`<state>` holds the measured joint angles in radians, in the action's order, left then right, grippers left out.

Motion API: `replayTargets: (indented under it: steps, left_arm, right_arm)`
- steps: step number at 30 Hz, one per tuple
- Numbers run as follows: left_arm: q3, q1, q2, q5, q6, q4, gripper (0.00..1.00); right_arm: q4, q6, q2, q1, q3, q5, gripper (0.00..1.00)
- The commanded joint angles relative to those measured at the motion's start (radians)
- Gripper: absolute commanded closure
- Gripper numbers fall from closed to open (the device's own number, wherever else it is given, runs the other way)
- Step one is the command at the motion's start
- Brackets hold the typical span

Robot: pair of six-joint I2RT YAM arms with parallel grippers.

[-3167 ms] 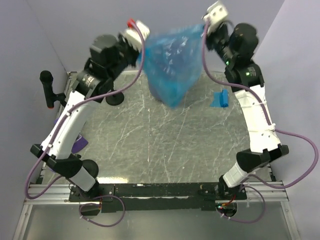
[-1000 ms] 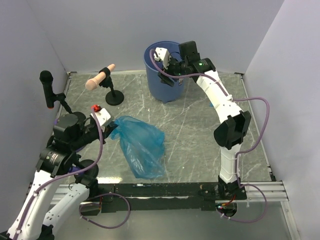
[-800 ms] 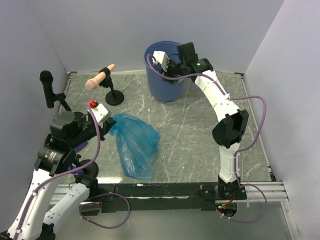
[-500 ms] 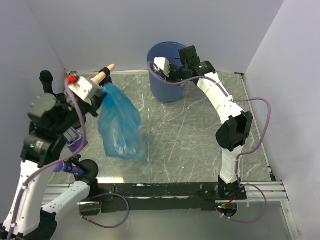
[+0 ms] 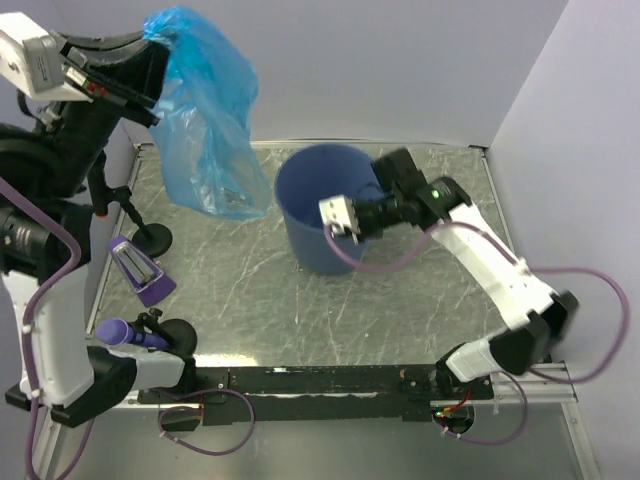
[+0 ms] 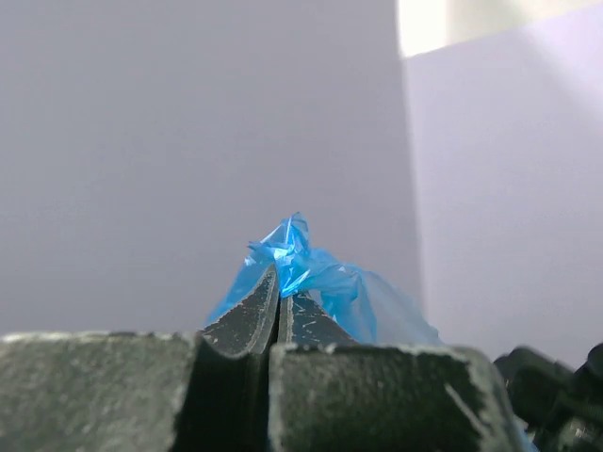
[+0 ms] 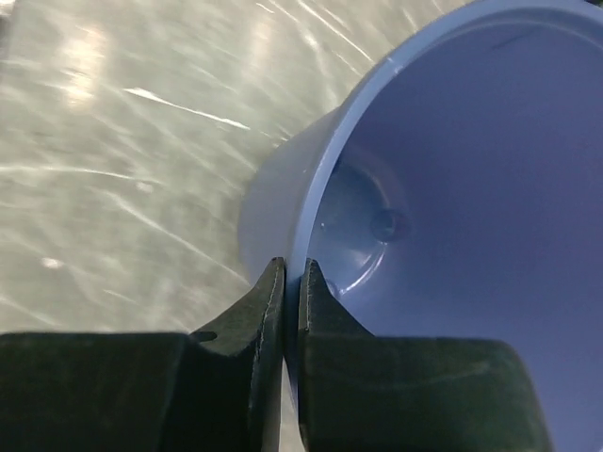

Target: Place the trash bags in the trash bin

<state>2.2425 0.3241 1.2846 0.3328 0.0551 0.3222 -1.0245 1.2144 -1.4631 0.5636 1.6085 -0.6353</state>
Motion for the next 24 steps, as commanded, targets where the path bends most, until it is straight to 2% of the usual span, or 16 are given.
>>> replayTargets:
  steps: [1,2,3,4,6,9,10,12,13,18,22,24]
  left_arm:
    - [-0.006,-0.002,0.082,0.184,0.236,-0.152,0.99]
    - [-0.026,-0.002,0.090,0.216,0.276,-0.184,0.99]
    - [-0.037,0.000,0.103,0.247,0.302,-0.202,0.99]
    - [-0.043,0.006,0.116,0.286,0.317,-0.218,0.99]
    - [-0.052,0.035,0.131,0.308,0.321,-0.224,0.99]
    - [-0.096,0.072,0.140,0.307,0.318,-0.241,0.99]
    - [-0.113,0.084,0.140,0.305,0.316,-0.250,0.99]
    - [-0.139,0.102,0.145,0.305,0.319,-0.271,0.99]
    - [-0.144,0.110,0.156,0.299,0.325,-0.290,0.99]
    - [-0.127,0.156,0.214,0.279,0.351,-0.340,0.99]
    - [-0.126,0.204,0.243,0.255,0.333,-0.348,0.99]
    - [-0.171,0.219,0.236,0.221,0.324,-0.344,0.99]
  right_arm:
    - [0.144,0.086,0.145,0.031,-0.142,-0.052,0.98]
    - [0.144,0.083,0.156,0.041,-0.159,-0.049,0.86]
    - [0.126,0.080,0.165,0.051,-0.163,-0.041,0.65]
    - [0.118,0.056,0.181,0.062,-0.156,-0.037,0.54]
    - [0.147,-0.049,0.226,0.064,-0.131,-0.050,0.44]
    - [0.260,-0.290,0.340,0.045,-0.114,-0.040,0.39]
    - [0.338,-0.434,0.390,0.033,-0.125,-0.023,0.36]
    - [0.516,-0.653,0.487,0.012,-0.172,0.079,0.22]
    - [0.587,-0.717,0.527,0.003,-0.200,0.132,0.18]
    - [0.592,-0.854,0.558,-0.008,-0.096,0.293,0.18]
    - [0.570,-0.949,0.531,-0.045,0.010,0.328,0.19]
    - [0.577,-1.004,0.526,-0.085,0.042,0.306,0.19]
